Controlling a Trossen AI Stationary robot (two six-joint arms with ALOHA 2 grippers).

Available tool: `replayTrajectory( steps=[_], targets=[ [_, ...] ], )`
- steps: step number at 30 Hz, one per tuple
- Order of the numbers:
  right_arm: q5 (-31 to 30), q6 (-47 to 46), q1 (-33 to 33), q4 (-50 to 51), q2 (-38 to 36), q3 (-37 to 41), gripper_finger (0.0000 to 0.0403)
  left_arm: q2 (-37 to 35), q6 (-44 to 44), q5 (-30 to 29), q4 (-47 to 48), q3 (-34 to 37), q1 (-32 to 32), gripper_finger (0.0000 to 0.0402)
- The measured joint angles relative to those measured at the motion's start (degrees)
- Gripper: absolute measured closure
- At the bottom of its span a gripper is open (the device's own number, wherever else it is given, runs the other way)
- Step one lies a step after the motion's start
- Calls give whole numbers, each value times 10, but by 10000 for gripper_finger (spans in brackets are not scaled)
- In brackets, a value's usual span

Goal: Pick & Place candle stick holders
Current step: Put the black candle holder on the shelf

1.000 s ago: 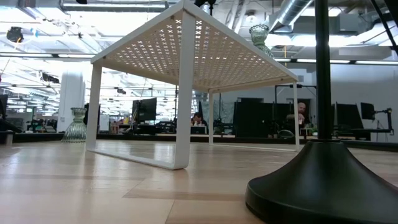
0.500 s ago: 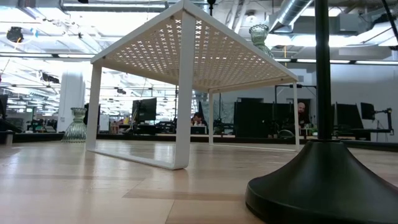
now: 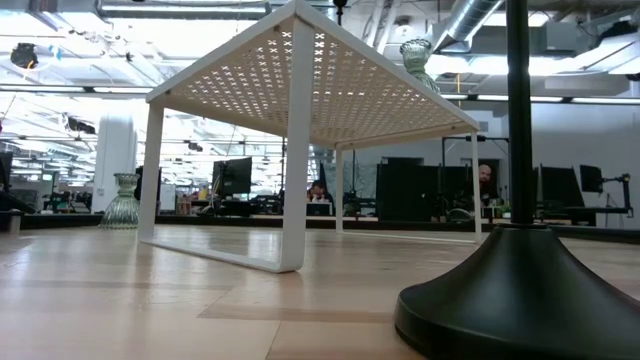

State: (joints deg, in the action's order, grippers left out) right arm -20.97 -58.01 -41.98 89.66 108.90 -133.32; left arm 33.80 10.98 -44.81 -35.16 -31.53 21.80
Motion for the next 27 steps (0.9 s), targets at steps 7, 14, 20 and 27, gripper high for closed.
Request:
replayTrajectory(
  steps=[7,14,20,27],
  targets=[
    [0,-101,-94,-68,11,106,180,1,0,1,0,0,0,149],
    [-5,-97,-119,-269,11,263,180,8,7,1,0,0,0,149],
    [-32,-76,-98,-447,11,387,179,9,15,2,1,0,0,149],
    [-36,-76,-67,-528,11,465,173,9,30,9,1,0,0,149]
  ],
)
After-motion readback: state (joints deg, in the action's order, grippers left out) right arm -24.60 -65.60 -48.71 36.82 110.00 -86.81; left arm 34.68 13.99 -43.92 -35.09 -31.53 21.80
